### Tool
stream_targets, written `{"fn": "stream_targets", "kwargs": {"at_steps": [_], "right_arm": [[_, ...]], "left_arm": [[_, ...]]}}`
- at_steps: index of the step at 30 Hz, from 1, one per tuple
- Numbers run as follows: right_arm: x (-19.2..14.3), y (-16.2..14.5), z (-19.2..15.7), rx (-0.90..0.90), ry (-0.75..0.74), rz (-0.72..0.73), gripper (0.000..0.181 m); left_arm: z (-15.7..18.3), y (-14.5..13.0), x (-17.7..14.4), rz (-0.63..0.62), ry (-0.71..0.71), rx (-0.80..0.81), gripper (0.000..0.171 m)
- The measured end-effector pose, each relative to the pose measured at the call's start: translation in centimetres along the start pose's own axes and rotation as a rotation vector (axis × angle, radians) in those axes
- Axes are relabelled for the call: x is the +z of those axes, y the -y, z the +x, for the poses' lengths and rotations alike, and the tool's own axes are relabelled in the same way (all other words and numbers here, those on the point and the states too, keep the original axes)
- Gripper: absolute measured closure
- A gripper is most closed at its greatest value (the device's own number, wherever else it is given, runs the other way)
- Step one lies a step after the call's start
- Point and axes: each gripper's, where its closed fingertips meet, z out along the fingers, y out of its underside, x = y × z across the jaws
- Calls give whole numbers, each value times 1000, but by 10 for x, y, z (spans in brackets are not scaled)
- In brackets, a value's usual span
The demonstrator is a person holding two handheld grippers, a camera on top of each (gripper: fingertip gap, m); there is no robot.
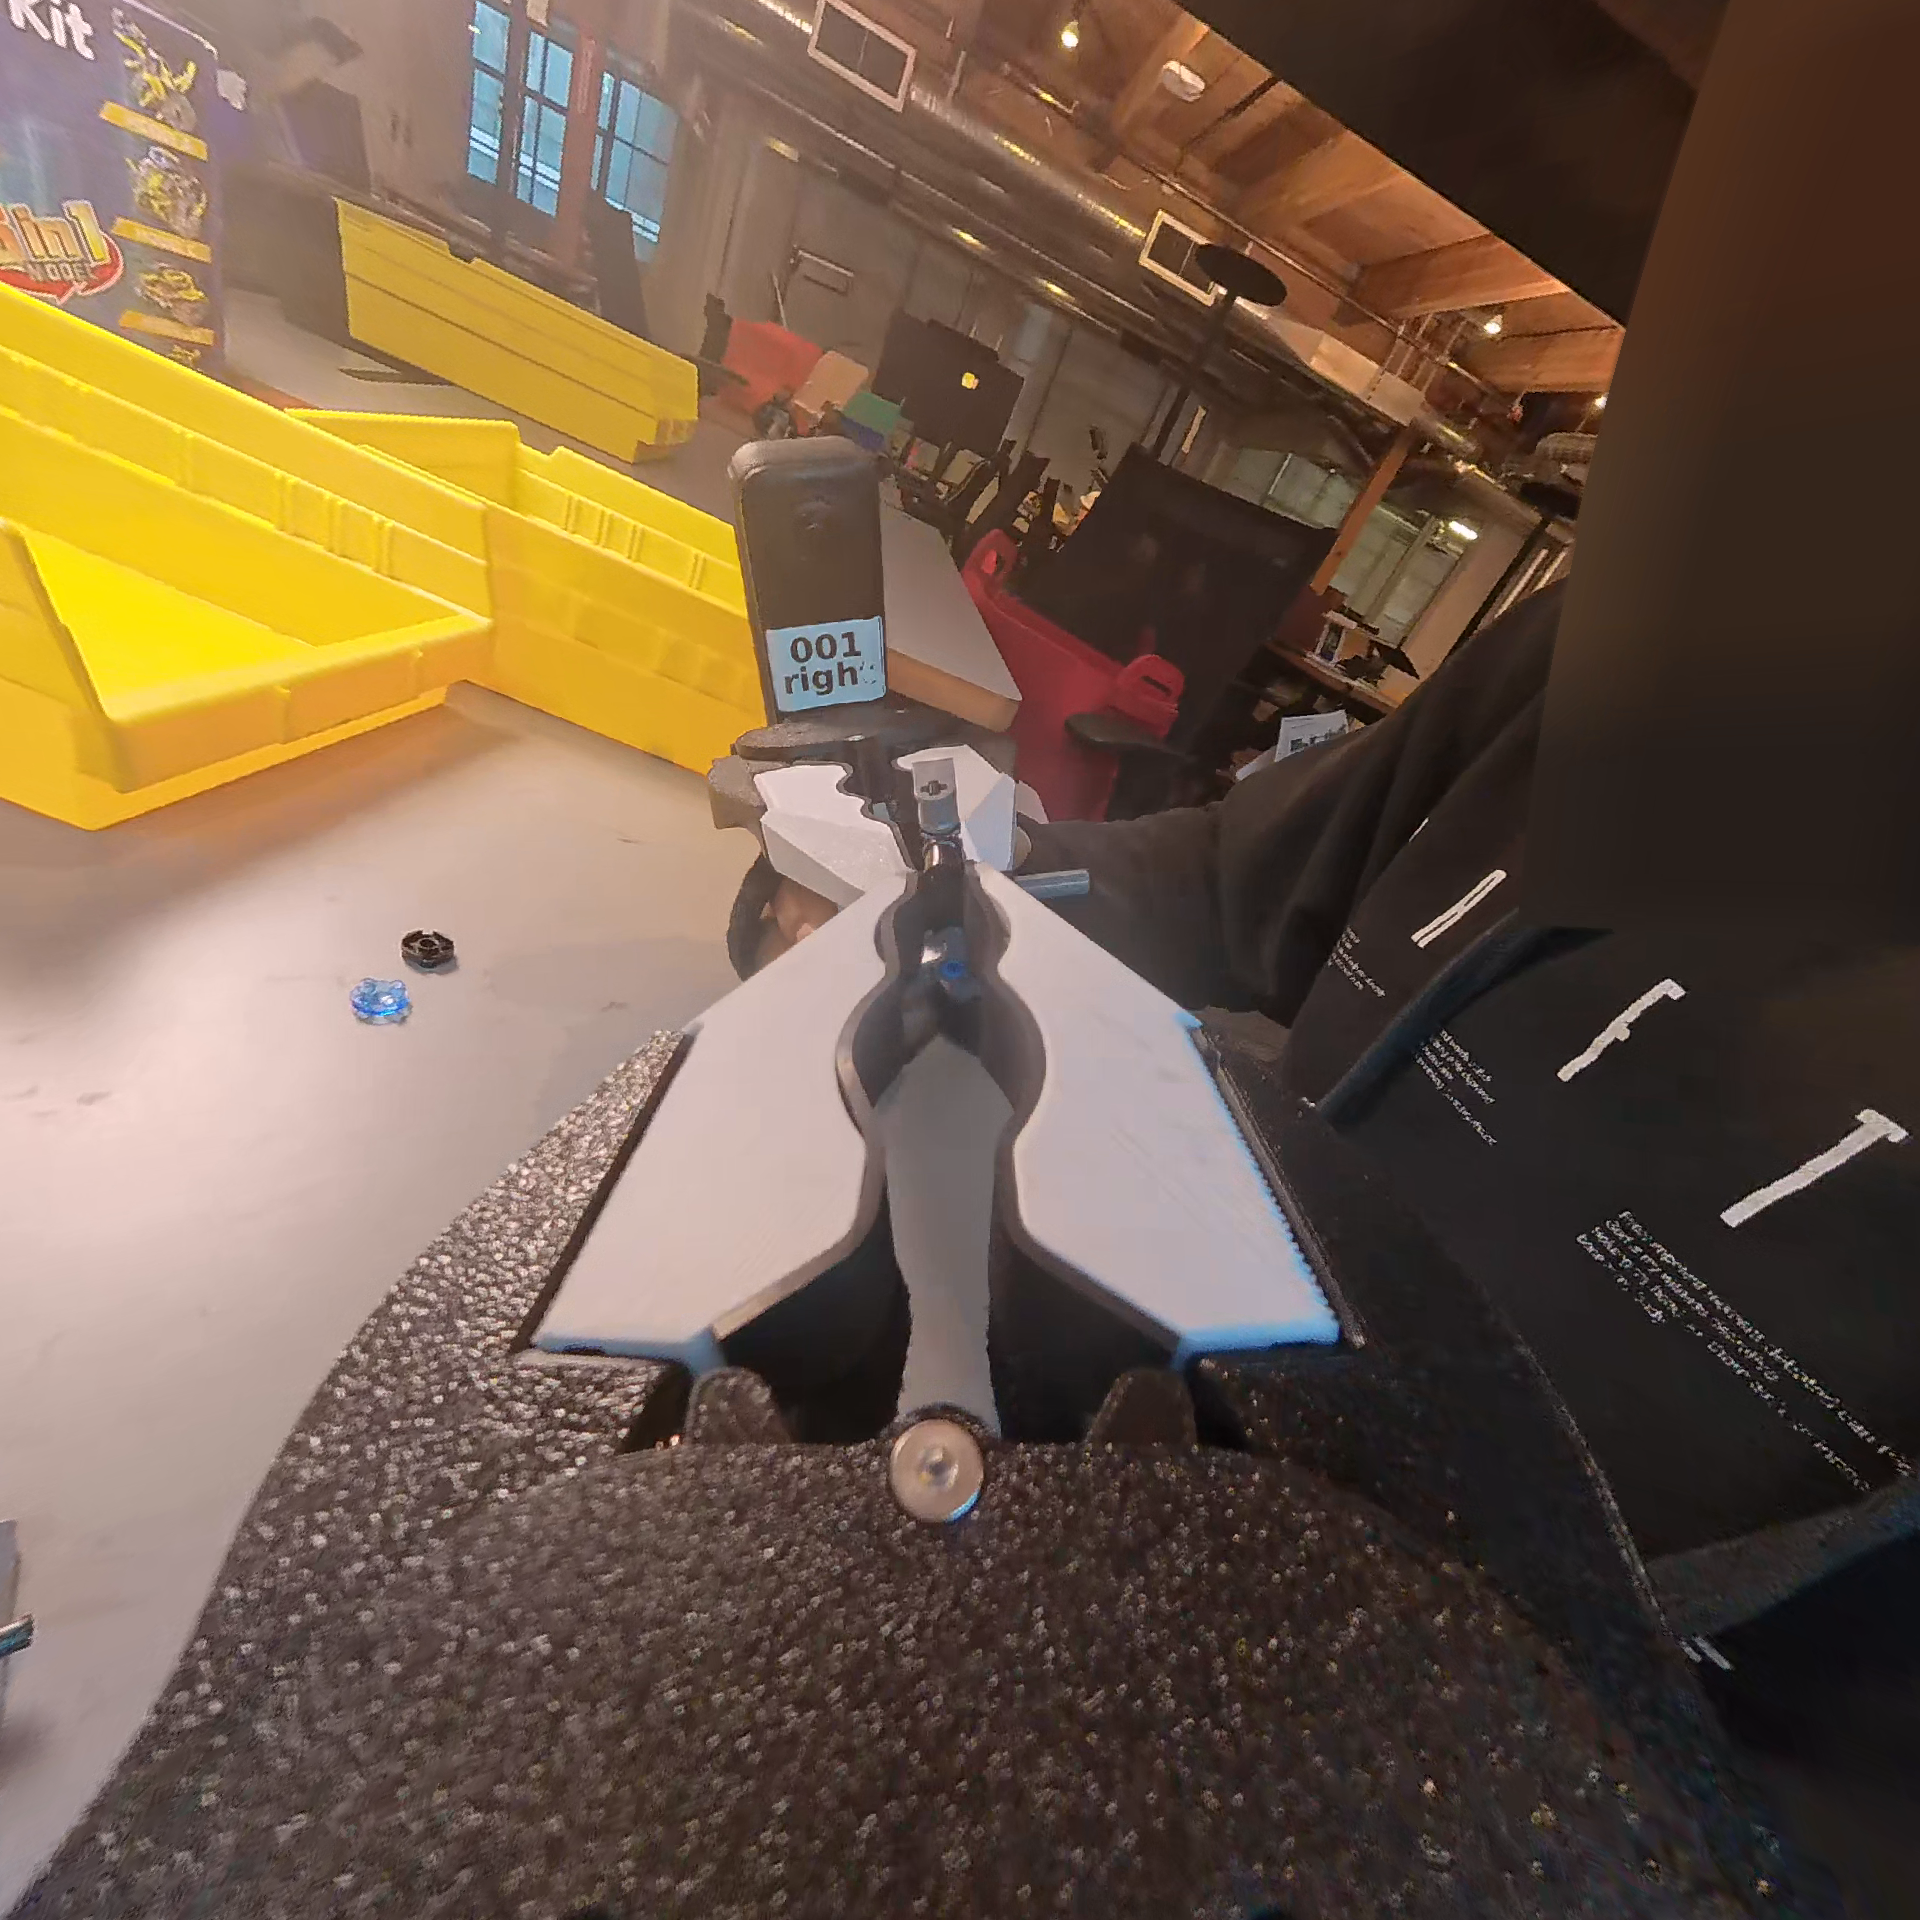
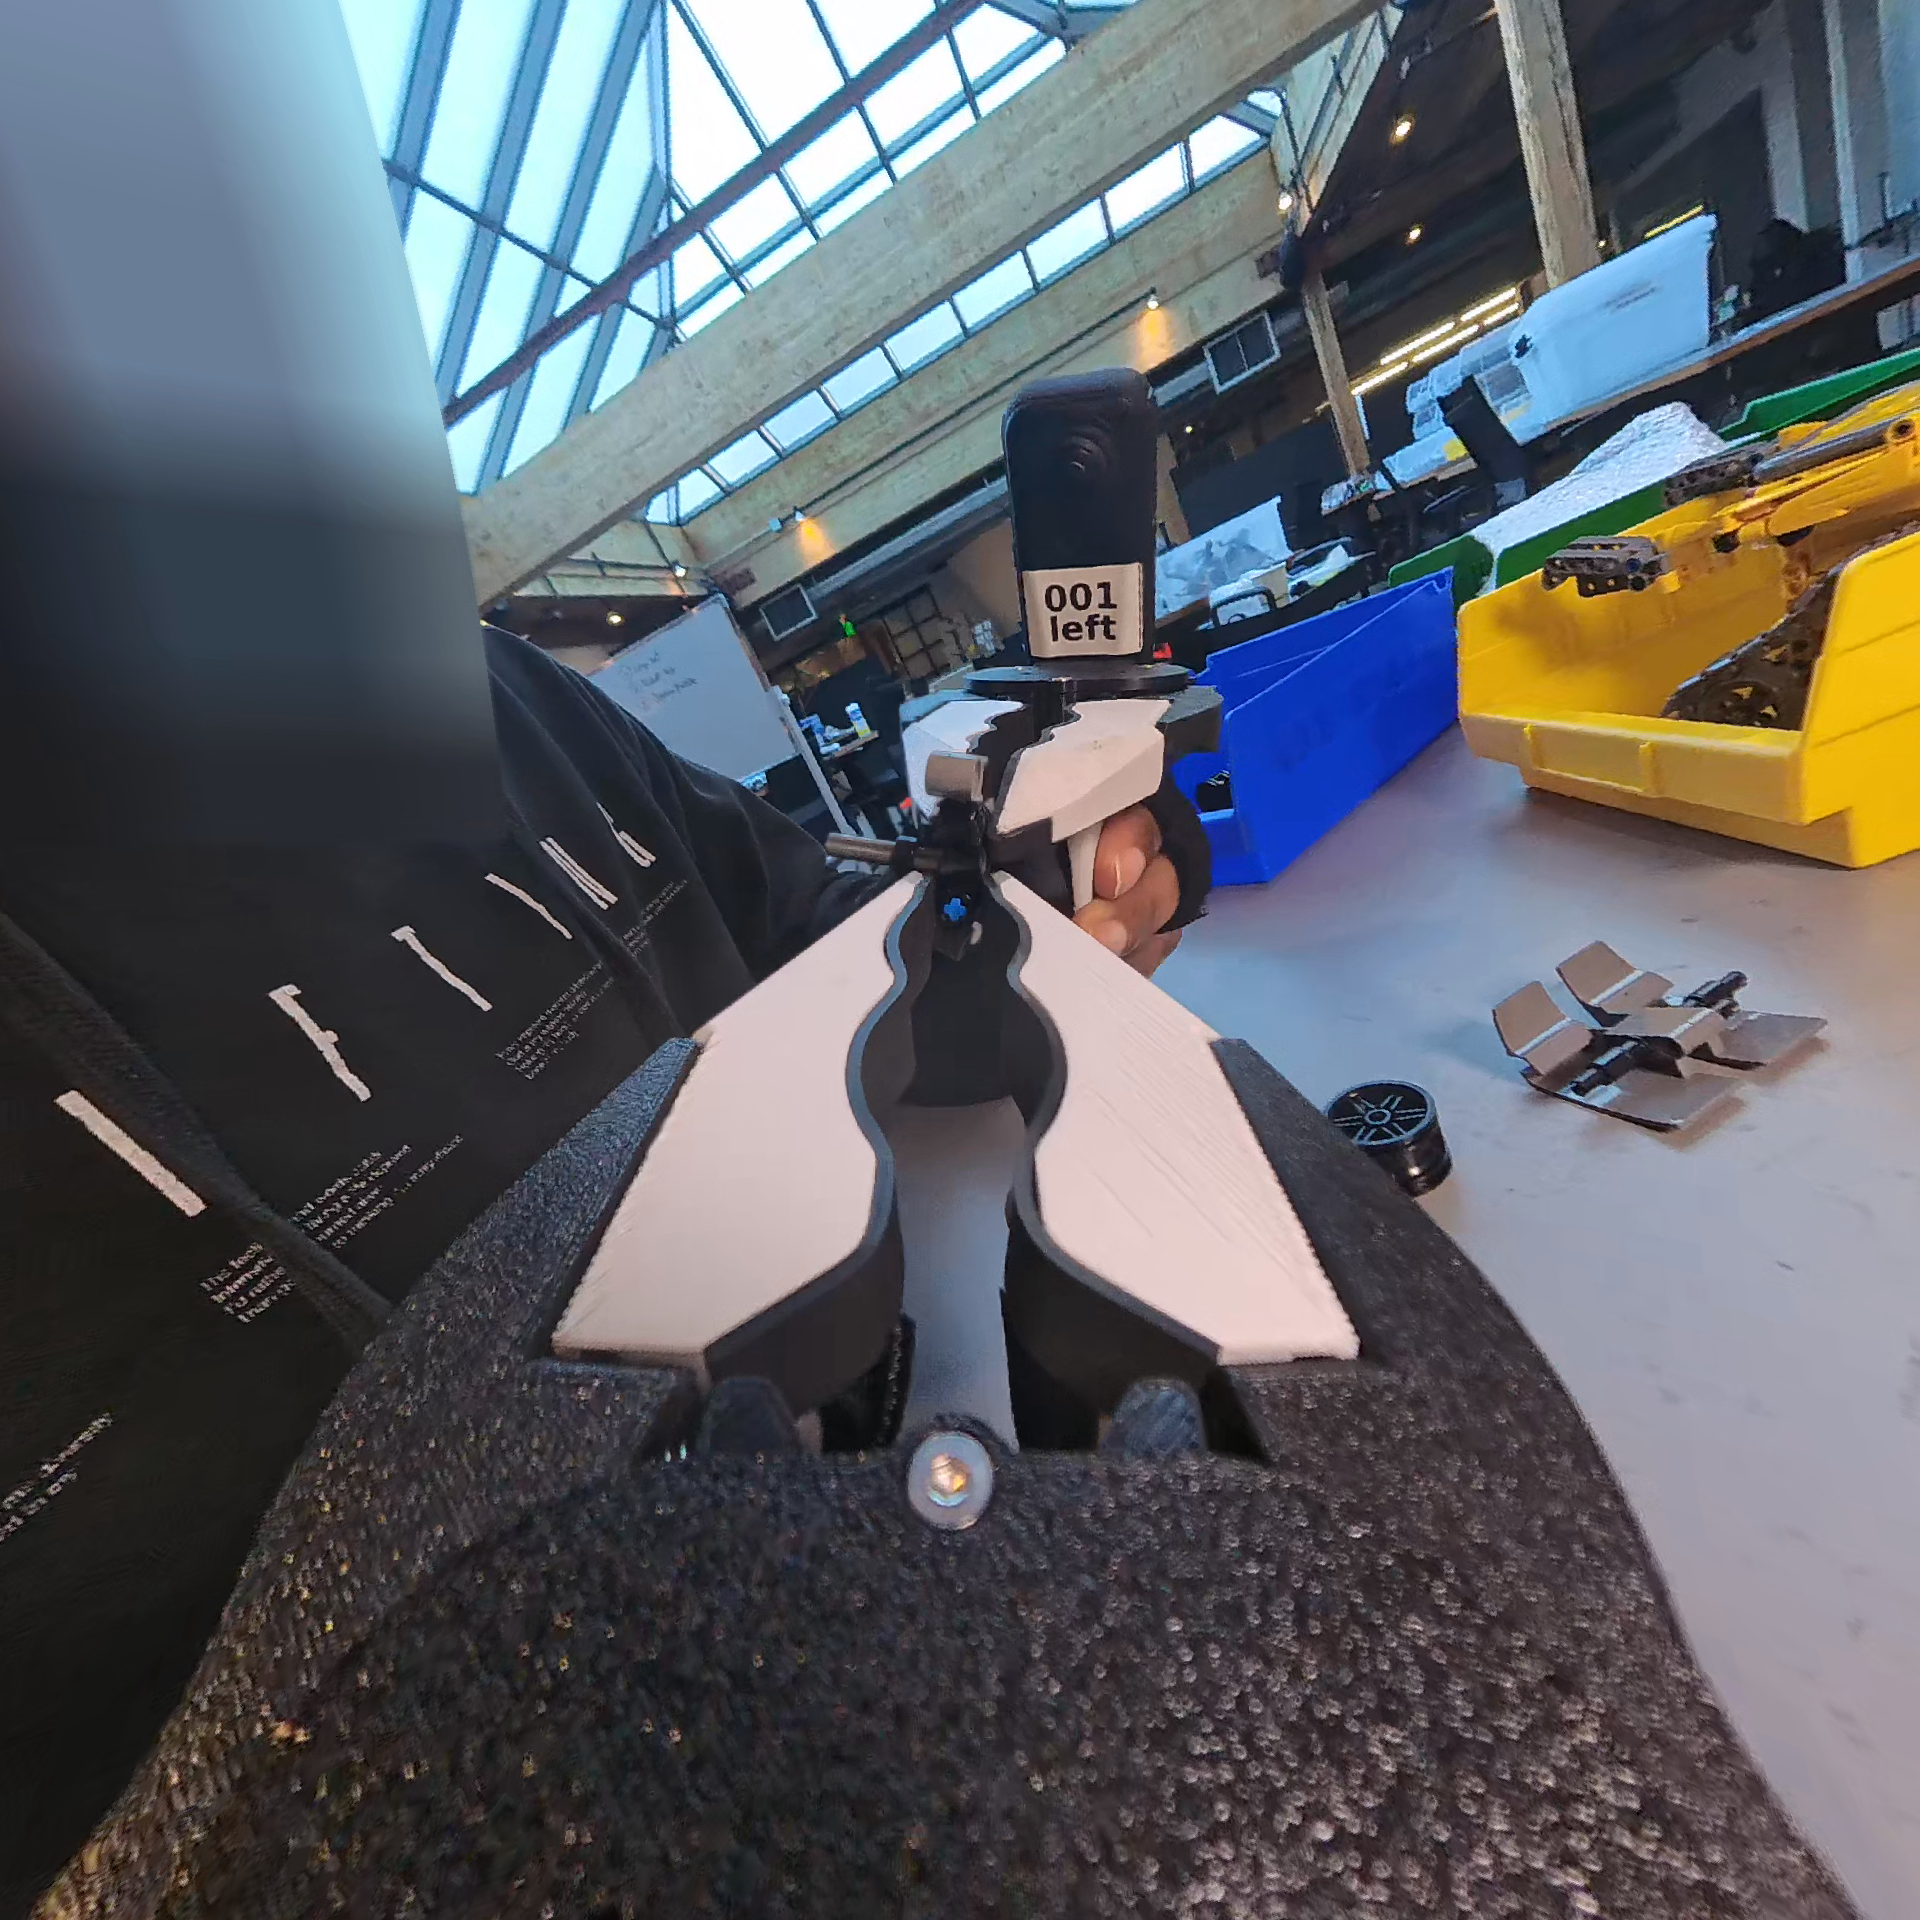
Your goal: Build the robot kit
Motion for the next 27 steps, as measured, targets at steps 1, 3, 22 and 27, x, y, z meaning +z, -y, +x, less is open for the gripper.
{"fn": "stream_targets", "kwargs": {"at_steps": [1,3,22,27], "right_arm": [[0,1,-1,8,9,8,172],[0,2,-3,25,31,18,172],[-1,12,5,-8,-40,76,166],[-1,15,6,-43,-68,90,168]], "left_arm": [[1,1,0,5,-2,1,166],[3,2,1,10,-11,1,166],[-7,8,1,14,160,151,165],[-8,11,1,24,174,161,165]]}}
